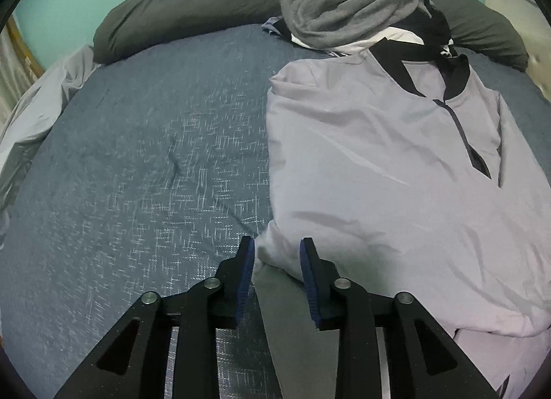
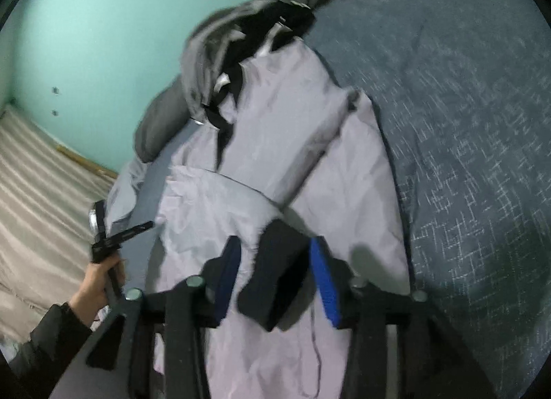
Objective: Fold clothes
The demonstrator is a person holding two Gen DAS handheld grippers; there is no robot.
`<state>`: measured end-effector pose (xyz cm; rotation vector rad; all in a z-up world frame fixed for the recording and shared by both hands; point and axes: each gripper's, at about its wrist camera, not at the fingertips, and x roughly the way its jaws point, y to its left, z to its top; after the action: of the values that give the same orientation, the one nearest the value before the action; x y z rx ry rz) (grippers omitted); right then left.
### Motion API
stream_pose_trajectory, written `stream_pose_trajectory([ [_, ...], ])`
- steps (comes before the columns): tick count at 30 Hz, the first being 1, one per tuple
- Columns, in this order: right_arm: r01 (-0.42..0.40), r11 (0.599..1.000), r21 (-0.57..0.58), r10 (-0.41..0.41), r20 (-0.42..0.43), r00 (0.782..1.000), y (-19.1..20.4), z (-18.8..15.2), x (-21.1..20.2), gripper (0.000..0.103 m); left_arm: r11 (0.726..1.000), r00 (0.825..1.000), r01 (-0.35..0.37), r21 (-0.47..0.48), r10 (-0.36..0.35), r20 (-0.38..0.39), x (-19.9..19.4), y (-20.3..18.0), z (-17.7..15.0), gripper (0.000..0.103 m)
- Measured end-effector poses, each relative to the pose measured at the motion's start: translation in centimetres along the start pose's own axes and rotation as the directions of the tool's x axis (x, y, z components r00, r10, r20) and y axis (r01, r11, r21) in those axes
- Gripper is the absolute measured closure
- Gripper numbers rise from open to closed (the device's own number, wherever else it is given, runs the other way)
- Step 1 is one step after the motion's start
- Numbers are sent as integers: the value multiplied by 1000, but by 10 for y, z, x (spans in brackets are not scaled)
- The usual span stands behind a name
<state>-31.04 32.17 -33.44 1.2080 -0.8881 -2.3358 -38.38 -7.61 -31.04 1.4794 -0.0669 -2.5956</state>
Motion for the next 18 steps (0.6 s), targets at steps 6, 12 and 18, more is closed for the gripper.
stream_pose_trajectory([
  [6,35,999,-21,-36,-61,997,-4,-1,25,59,1000,1000,-4,-17,4,-22,11,1,1,67],
  [12,-3,1000,23,4,-51,999,-14,-6,29,98,997,999,1,-74,-4,-43,23,12,-2,67],
  [18,3,1000,12,-3,-4,1000,-5,-10,6,100,995,998,18,-98,-23,-52,27,18,-5,65],
])
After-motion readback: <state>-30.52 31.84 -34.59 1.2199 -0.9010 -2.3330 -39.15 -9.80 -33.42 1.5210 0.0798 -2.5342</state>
